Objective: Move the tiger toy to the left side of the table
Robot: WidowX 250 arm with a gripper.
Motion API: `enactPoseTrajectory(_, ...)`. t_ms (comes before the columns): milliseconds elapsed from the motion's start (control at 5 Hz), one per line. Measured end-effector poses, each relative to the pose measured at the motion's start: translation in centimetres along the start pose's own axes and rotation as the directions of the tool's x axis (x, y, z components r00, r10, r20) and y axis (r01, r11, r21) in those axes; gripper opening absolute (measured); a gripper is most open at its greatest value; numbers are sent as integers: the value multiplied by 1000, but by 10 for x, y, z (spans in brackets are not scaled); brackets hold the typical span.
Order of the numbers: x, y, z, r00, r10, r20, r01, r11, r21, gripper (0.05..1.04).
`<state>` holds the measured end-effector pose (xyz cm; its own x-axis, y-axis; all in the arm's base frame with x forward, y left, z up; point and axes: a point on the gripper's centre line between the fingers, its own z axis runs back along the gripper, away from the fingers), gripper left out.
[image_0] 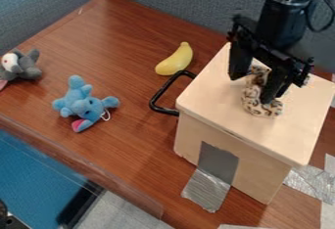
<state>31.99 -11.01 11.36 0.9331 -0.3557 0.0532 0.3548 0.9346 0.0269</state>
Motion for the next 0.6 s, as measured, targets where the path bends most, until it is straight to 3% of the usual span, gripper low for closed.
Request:
enactPoseTrajectory(200, 0, 1, 1, 1000, -9, -5, 9, 1000, 9, 513)
enactPoseTrajectory(400, 1, 6, 6, 1000, -12, -5, 13, 1000, 17, 447)
enactPoseTrajectory(600, 1, 35, 16, 999, 51, 7, -51, 998, 32, 433)
